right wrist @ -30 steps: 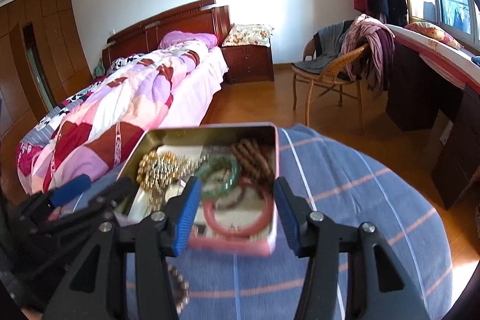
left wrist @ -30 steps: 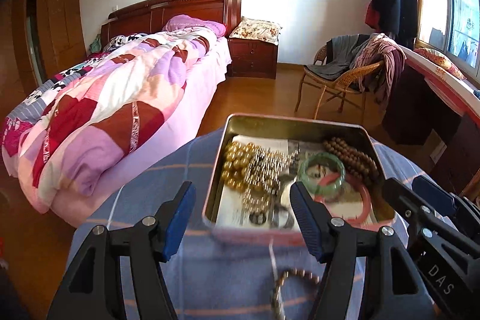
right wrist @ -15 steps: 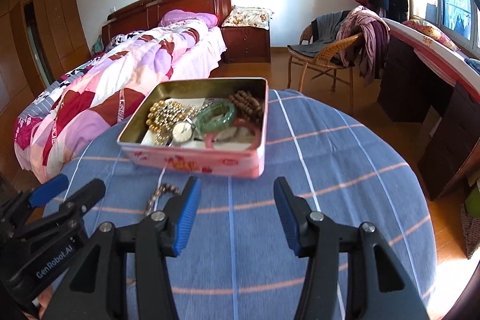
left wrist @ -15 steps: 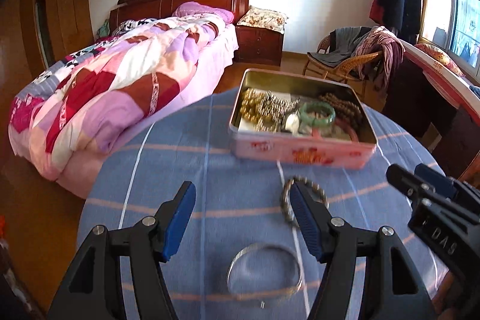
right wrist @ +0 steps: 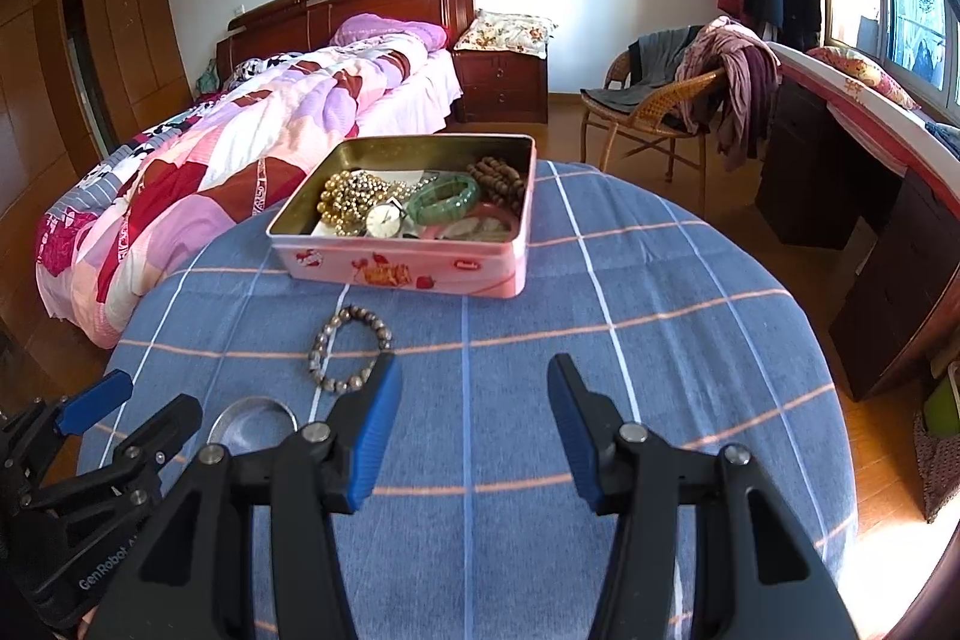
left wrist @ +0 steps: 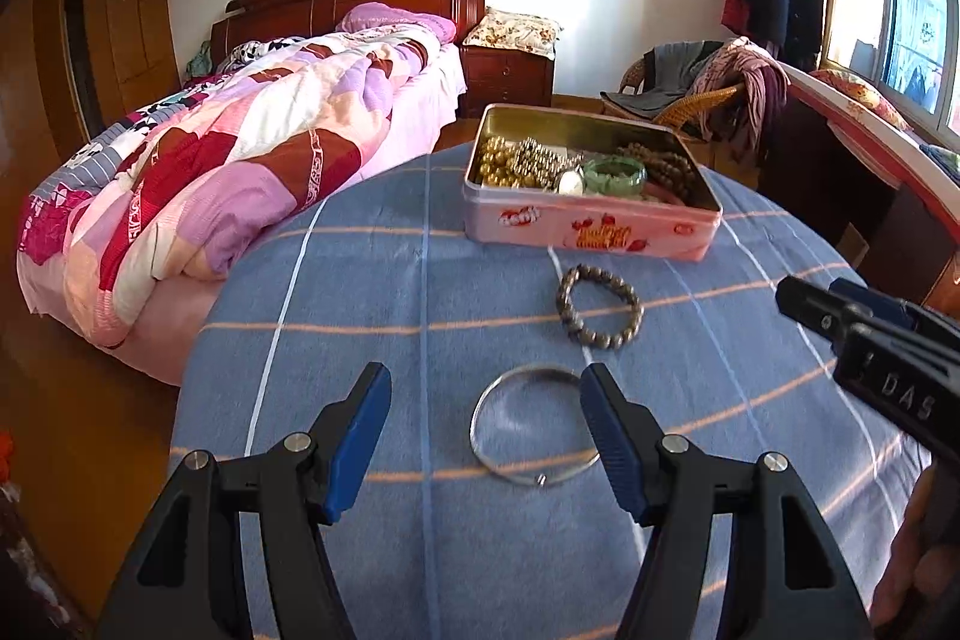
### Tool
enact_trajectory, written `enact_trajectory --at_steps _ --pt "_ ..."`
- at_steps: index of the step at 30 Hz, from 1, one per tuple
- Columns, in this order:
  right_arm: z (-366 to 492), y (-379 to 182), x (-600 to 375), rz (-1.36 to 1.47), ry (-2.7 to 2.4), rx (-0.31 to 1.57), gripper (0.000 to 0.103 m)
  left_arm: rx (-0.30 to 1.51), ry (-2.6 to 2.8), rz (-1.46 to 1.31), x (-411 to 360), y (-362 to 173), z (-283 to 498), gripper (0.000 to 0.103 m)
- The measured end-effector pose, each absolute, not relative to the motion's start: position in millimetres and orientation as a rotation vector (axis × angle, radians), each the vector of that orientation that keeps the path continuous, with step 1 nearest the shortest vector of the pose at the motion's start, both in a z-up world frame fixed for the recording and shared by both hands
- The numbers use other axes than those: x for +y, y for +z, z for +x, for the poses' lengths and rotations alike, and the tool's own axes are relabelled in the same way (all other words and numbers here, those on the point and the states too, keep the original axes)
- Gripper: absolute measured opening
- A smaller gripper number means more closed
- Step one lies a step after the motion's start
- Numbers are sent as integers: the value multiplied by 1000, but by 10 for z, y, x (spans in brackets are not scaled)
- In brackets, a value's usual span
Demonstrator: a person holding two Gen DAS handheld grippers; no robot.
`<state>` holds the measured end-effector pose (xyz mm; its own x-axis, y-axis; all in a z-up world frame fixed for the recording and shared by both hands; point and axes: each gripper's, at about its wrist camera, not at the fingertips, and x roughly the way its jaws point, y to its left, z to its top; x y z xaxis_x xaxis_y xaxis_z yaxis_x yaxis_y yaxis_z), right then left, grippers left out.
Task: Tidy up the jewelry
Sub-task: 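Move both tools back to the silver bangle and grey bead bracelet, then grasp the silver bangle with the left tool while the right tool grasps the grey bead bracelet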
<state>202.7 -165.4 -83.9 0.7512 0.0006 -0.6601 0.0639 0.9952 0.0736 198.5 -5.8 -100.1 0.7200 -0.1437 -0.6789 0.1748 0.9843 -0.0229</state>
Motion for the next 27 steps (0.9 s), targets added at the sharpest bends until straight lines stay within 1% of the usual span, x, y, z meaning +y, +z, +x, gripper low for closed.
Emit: enact_trajectory --at_steps 1,10,14,18,20,21,24,26,27 --pt "2016 -847 -1655 93 -34 722 56 753 -176 41 -35 -1024 1976 66" --pt "1910 -984 -1687 87 -33 753 56 828 -197 -1 114 -1213 1935 66" --pt "1906 -1034 -1711 100 -29 773 56 840 -187 -8 86 -1269 2034 66" --pt "1892 -1021 -1727 103 -31 768 56 894 -187 14 3 -1372 2188 65" --pt "1896 -1023 -1731 104 -31 768 56 935 -196 29 -44 -1435 2227 63" --pt "1900 -1028 -1733 106 -29 769 56 930 -185 49 -78 -1428 2225 60" --pt "1930 -1054 -1719 108 -9 783 56 934 -189 77 -140 -1416 2219 58" --pt "1968 -1073 -1686 102 1 792 56 933 -197 79 -143 -1416 2212 55" --pt "1997 -1078 -1667 98 10 797 56 929 -209 81 -155 -1403 2196 46"
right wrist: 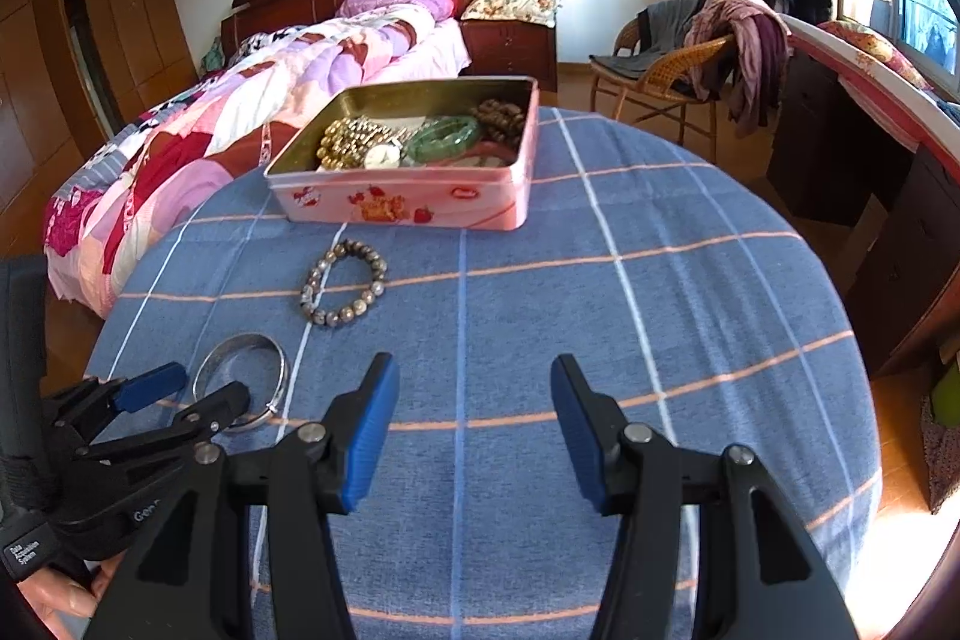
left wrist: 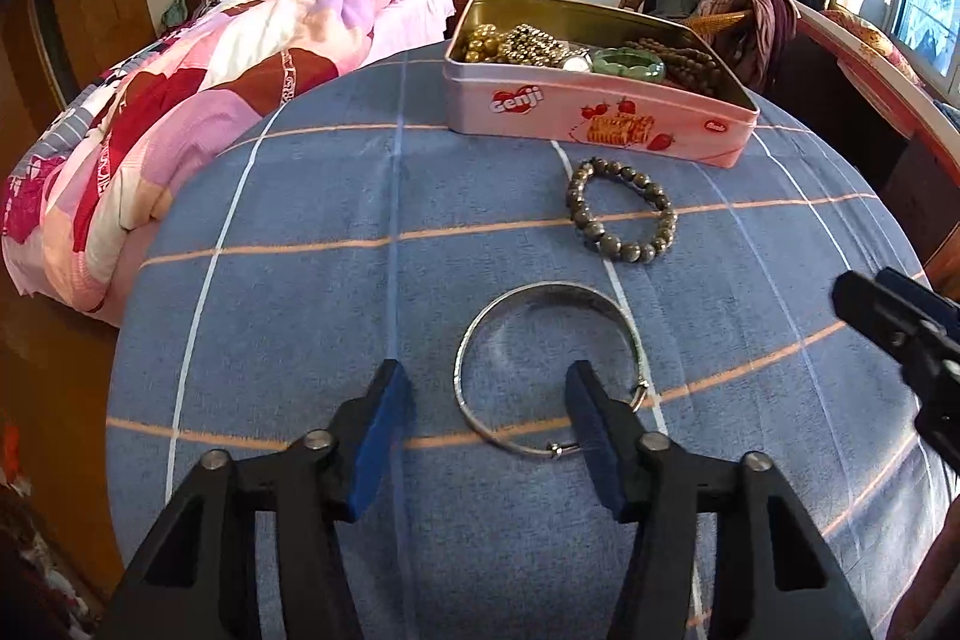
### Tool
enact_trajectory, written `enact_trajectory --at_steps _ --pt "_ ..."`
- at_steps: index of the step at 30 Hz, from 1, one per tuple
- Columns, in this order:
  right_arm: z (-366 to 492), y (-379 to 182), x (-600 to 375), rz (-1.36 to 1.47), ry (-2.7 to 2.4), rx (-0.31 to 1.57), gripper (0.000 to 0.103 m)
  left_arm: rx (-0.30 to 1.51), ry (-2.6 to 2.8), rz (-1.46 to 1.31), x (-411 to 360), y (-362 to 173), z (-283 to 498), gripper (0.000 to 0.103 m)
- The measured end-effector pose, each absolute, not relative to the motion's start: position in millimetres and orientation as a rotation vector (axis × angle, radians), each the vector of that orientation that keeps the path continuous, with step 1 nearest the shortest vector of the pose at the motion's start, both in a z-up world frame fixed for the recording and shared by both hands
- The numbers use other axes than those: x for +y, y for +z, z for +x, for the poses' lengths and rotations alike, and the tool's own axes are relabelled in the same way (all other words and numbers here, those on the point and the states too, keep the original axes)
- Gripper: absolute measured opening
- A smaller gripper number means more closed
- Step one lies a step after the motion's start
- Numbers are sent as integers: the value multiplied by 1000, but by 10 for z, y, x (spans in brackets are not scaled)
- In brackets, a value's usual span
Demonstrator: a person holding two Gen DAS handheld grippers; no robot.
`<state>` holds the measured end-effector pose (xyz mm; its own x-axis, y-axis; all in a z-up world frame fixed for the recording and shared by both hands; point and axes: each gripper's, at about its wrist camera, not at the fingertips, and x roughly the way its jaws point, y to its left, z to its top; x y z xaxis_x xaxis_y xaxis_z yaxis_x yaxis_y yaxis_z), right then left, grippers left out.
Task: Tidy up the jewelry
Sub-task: 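Grasp the silver bangle with the left tool while the right tool grasps the grey bead bracelet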
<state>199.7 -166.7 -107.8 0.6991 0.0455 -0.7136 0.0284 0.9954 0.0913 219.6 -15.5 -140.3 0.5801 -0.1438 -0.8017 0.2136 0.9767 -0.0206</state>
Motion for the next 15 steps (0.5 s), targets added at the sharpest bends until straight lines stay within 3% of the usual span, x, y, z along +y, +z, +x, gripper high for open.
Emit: enact_trajectory --at_steps 3,4,11,15 --pt "2080 -1084 -1622 98 30 801 53 919 -241 91 -183 -1393 2173 13" --pt "2119 -1084 -1610 100 38 803 52 919 -246 93 -193 -1396 2186 9" --pt "2439 -1113 -1522 110 71 819 52 931 -273 8 -83 -1394 2247 3" --pt "2615 -1168 -1415 86 85 840 40 899 -268 10 -31 -1318 2217 3"
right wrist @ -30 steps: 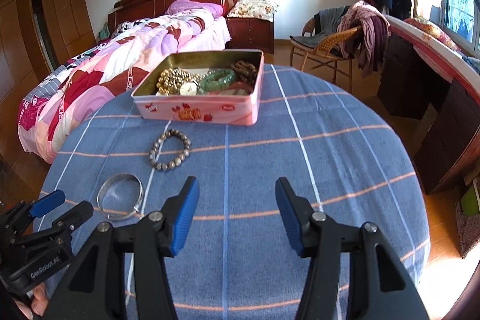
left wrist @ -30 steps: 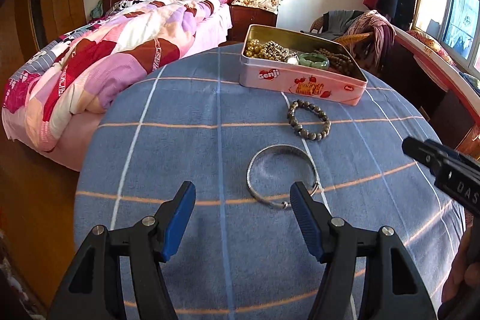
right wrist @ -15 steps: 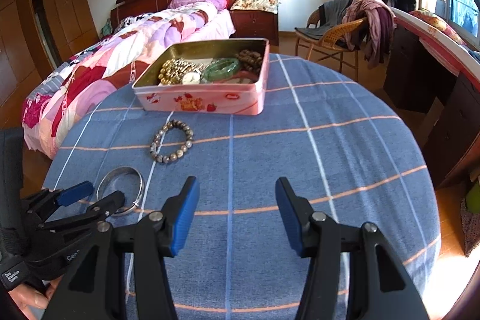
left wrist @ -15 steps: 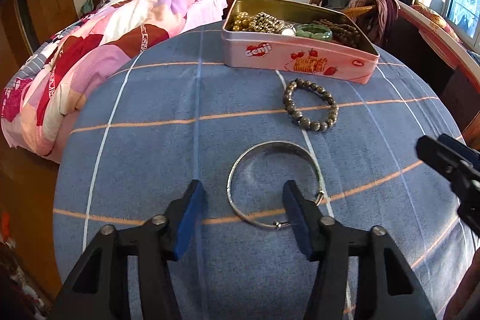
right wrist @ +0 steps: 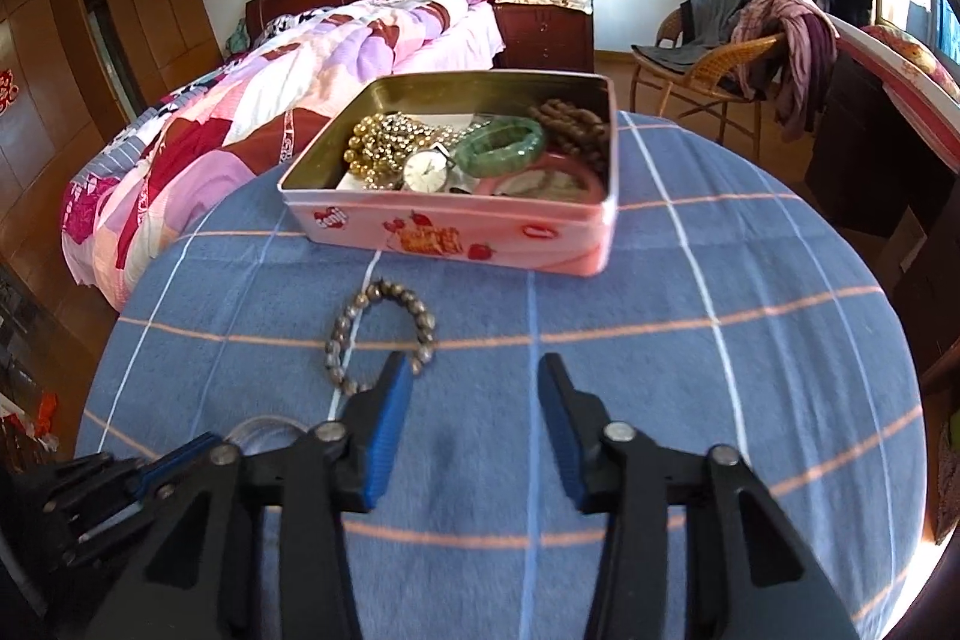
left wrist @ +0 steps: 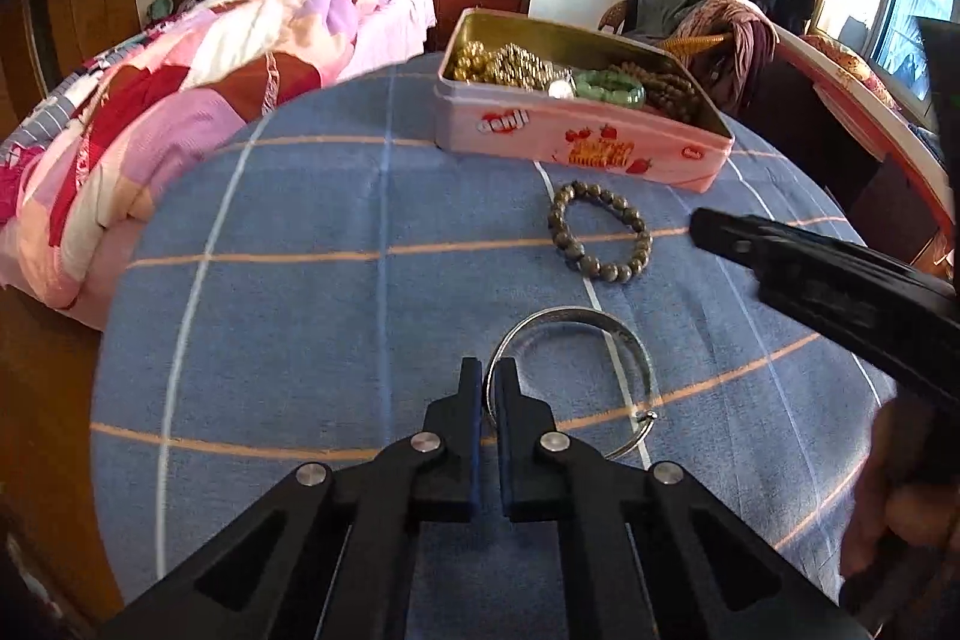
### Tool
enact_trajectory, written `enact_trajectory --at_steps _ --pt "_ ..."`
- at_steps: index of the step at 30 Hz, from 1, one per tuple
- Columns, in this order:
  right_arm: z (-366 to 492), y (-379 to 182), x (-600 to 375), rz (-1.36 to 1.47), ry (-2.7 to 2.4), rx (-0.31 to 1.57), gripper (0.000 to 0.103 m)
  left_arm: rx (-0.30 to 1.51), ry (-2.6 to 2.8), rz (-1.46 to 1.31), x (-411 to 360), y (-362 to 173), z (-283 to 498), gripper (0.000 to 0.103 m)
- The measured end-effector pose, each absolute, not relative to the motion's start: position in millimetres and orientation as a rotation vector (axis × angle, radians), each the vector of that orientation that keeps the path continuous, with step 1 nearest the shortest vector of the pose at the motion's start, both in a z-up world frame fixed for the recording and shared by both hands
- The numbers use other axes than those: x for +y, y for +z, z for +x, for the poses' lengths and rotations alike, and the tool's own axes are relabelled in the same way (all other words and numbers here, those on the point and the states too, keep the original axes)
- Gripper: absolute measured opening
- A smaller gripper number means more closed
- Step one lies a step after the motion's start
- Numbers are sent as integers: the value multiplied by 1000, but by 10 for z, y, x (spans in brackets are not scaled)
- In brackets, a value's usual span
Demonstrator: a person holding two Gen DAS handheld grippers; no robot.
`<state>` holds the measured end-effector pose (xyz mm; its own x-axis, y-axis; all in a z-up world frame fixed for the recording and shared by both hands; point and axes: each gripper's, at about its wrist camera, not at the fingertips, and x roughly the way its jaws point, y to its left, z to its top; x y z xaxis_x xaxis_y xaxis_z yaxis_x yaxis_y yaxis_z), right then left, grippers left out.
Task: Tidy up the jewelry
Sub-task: 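Grasp the silver bangle with the left tool while the right tool grasps the grey bead bracelet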
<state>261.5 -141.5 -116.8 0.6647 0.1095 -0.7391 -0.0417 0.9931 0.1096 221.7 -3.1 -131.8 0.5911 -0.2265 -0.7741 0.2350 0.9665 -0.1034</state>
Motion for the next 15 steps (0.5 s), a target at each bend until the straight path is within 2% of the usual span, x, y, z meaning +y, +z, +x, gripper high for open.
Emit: enact_trajectory --at_steps 2,12,14,15 --pt "2687 -1200 -1362 68 90 849 37 871 -271 2 9 -1254 2212 3" --pt "2938 -1361 -1085 -45 93 891 36 825 -252 -40 194 -1143 2291 3" --pt "2924 -1349 -1068 -70 97 883 25 824 -254 -44 198 -1147 2292 3" --pt "2907 -1343 -1068 -82 95 882 14 823 -254 -44 194 -1149 2294 3"
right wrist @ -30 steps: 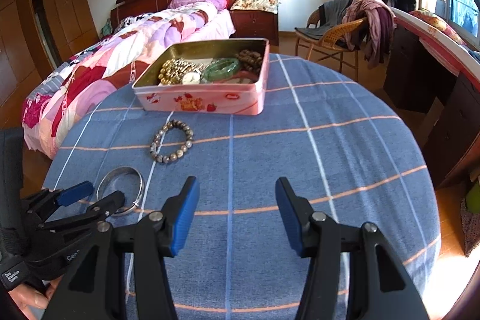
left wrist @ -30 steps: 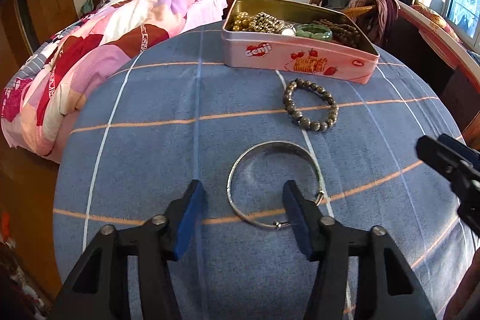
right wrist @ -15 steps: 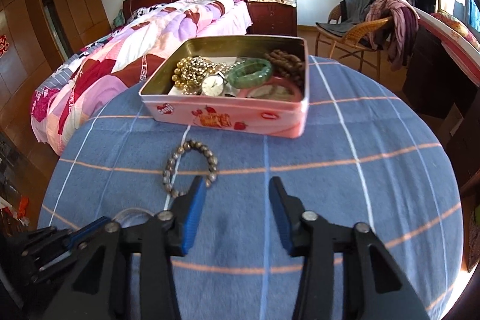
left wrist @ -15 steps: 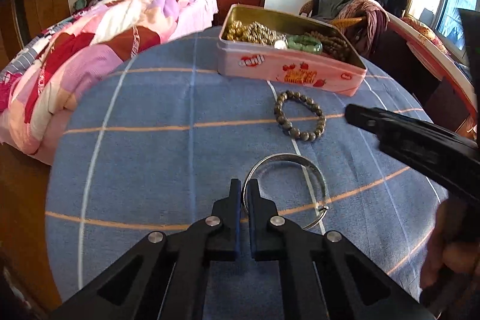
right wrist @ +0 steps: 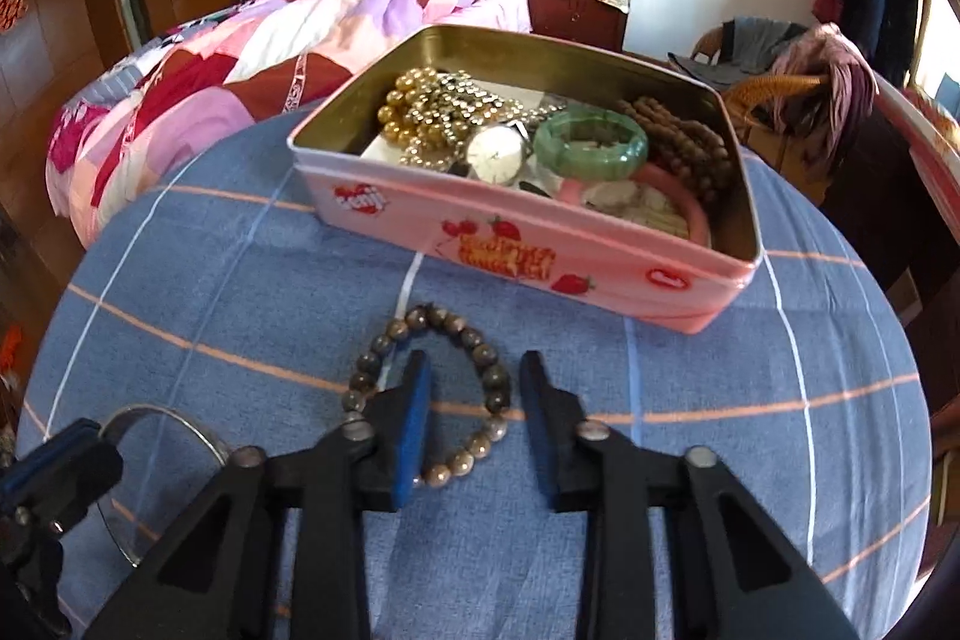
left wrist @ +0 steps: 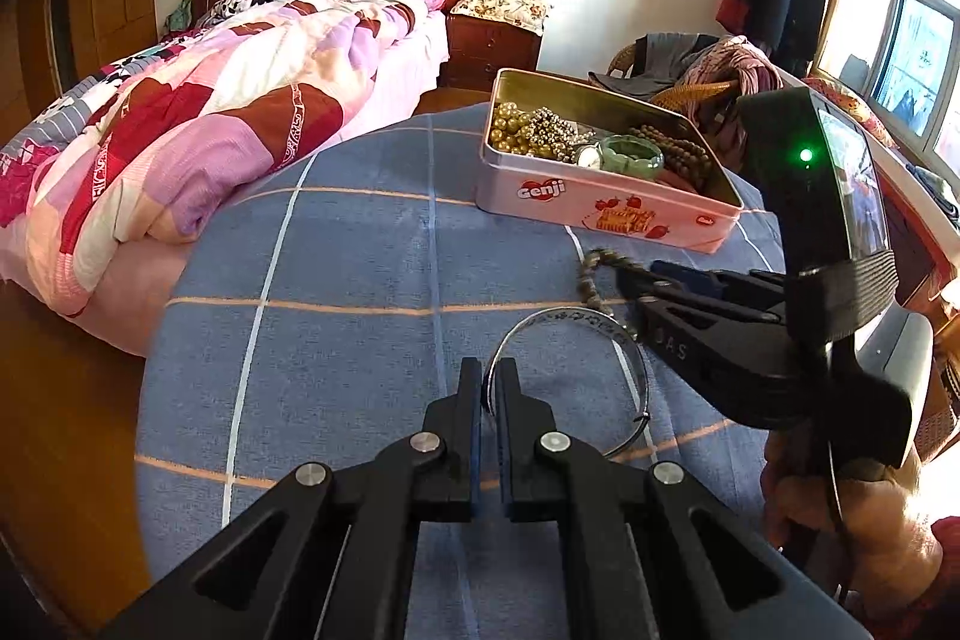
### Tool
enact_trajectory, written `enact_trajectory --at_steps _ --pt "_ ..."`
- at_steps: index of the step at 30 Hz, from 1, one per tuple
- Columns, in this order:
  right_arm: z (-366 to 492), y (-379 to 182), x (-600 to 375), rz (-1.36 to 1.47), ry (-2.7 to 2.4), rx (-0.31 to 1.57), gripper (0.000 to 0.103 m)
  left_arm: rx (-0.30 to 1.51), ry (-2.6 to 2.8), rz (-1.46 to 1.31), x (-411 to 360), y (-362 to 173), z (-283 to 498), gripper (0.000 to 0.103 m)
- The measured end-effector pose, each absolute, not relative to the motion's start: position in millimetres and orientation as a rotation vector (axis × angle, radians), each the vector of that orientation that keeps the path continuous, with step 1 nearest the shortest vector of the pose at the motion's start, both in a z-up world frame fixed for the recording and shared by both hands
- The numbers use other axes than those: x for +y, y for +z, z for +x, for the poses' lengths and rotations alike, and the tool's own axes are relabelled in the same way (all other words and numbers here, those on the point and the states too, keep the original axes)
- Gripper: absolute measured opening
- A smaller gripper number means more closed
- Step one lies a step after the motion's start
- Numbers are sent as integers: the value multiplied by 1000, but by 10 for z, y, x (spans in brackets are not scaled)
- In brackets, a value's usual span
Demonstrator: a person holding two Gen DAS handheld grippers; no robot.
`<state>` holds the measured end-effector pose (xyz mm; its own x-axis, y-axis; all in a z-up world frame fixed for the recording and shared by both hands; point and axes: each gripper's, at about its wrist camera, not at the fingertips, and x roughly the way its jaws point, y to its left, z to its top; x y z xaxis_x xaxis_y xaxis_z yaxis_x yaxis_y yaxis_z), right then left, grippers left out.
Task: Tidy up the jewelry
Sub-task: 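Grasp the silver bangle with the left tool while the right tool grasps the grey bead bracelet, then lift the silver bangle and grey bracelet and carry them over the pink tin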
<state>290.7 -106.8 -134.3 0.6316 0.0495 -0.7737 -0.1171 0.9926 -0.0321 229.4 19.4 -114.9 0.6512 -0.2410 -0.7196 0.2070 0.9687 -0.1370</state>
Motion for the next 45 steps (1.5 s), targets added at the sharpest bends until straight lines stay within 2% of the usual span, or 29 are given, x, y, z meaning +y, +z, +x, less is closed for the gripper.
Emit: enact_trajectory --at_steps 6,16,28,45 --pt "2771 -1312 -1184 -52 95 876 12 812 -256 -42 189 -1117 2240 3" --pt "2270 -779 -1628 60 26 725 12 752 -272 -67 149 -894 2127 3" --pt "1939 -353 -1672 71 4 574 12 680 -311 -72 62 -590 1965 3" --pt "2006 127 -1580 49 -1 390 12 538 -328 -127 56 -131 2247 3"
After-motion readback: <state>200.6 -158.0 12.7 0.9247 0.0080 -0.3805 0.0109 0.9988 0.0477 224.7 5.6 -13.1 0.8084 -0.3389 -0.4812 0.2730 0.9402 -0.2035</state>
